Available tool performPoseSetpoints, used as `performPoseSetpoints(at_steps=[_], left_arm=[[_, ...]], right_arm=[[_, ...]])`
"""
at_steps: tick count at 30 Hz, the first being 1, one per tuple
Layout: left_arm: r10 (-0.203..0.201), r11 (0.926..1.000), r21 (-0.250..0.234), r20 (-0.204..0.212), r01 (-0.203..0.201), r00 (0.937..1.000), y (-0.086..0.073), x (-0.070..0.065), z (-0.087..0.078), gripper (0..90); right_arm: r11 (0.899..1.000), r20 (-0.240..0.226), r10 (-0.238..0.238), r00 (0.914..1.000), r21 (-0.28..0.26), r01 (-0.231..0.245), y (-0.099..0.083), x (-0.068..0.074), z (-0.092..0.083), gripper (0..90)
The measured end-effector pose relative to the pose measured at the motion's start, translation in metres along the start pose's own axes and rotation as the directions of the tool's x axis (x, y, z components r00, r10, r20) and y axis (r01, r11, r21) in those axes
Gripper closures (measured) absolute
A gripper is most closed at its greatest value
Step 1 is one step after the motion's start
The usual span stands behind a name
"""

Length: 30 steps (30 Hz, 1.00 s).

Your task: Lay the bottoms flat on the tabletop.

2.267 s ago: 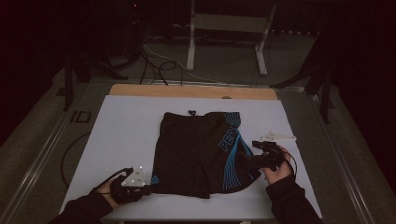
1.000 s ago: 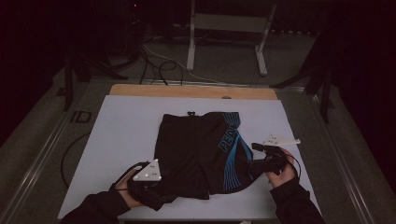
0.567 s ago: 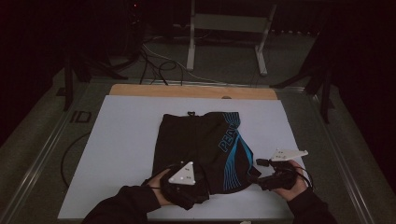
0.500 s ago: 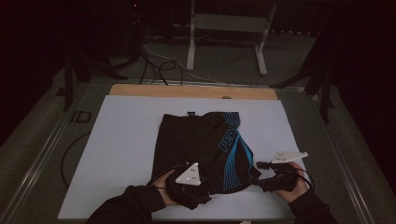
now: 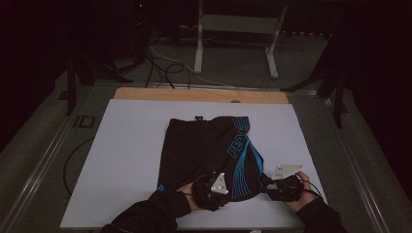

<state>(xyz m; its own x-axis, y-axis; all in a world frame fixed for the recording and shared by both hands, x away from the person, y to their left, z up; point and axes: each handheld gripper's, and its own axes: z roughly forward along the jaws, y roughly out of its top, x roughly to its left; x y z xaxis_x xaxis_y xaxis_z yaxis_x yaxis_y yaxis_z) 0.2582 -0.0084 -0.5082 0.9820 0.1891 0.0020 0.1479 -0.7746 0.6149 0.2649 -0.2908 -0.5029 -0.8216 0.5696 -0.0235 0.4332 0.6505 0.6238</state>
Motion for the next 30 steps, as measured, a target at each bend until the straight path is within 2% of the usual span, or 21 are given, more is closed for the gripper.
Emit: performPoseSetpoints(at_steps=[2,5,7,9,13,15,17,19,21,24,26,29,30], left_arm=[[0.002,1.0,-0.001,-0.002,-0.002,1.0,0.0,0.001,0.0,67.6],[-0.006,1.0,-0.001,-0.001,0.006,1.0,0.0,0.001,0.0,71.6],[-0.005,1.0,0.003,0.003,0.005,1.0,0.001,-0.001,0.0,76.3],[0.007,0.9999,0.01,-0.003,-0.007,1.0,0.002,-0.002,0.0,78.7],[-0.003,1.0,0.002,-0.004,0.003,1.0,0.003,-0.002,0.0,84.8],[0.001,1.0,-0.001,-0.001,-0.001,1.0,0.004,-0.001,-0.002,86.4],[-0.018,0.9996,-0.019,0.012,0.019,0.9998,0.006,0.001,-0.005,87.2],[-0.022,0.9993,-0.029,0.014,0.023,0.9996,0.006,0.001,-0.008,87.3],[-0.02,0.9976,-0.066,0.015,0.021,0.9997,0.011,0.002,-0.021,87.4],[-0.011,0.9955,-0.094,0.017,0.012,0.9998,0.014,0.002,-0.035,87.4],[0.005,0.995,-0.1,0.014,-0.004,0.9999,0.015,0.001,-0.042,87.4],[0.007,0.9933,-0.115,0.03,-0.003,0.9995,0.012,-0.002,-0.048,87.3],[0.009,0.9937,-0.112,0.034,-0.005,0.9994,0.011,-0.004,-0.048,87.3]], right_arm=[[0.999,0.013,0.024,0.9996,0.021,-0.024,0.0,-0.001,0.002,64.6],[0.999,0.049,0.035,0.9982,0.031,-0.036,0.001,-0.001,0.002,75.9],[0.998,0.052,0.043,0.9977,0.037,-0.045,0.002,-0.002,0.003,87.2],[0.998,0.058,0.048,0.9972,0.041,-0.051,0.003,0.0,0.003,90.0],[0.998,0.044,0.056,0.9975,0.025,-0.057,0.003,0.0,0.001,90.0],[0.998,0.038,0.065,0.9972,-0.002,-0.065,0.005,0.001,-0.006,90.0],[0.997,0.017,0.075,0.997,-0.029,-0.074,0.005,0.0,-0.01,90.0],[0.996,0.016,0.085,0.9963,-0.033,-0.084,0.006,0.001,-0.012,90.0],[0.996,0.026,0.075,0.9968,-0.043,-0.074,0.006,0.001,-0.018,90.0],[0.993,0.027,0.092,0.9954,-0.072,-0.09,0.006,0.001,-0.028,90.0],[0.992,0.025,0.094,0.9952,-0.084,-0.092,0.006,0.003,-0.035,90.0],[0.991,0.005,0.099,0.9951,-0.096,-0.098,0.004,0.008,-0.041,90.0],[0.992,0.011,0.094,0.9955,-0.091,-0.092,0.003,0.01,-0.042,90.0]])
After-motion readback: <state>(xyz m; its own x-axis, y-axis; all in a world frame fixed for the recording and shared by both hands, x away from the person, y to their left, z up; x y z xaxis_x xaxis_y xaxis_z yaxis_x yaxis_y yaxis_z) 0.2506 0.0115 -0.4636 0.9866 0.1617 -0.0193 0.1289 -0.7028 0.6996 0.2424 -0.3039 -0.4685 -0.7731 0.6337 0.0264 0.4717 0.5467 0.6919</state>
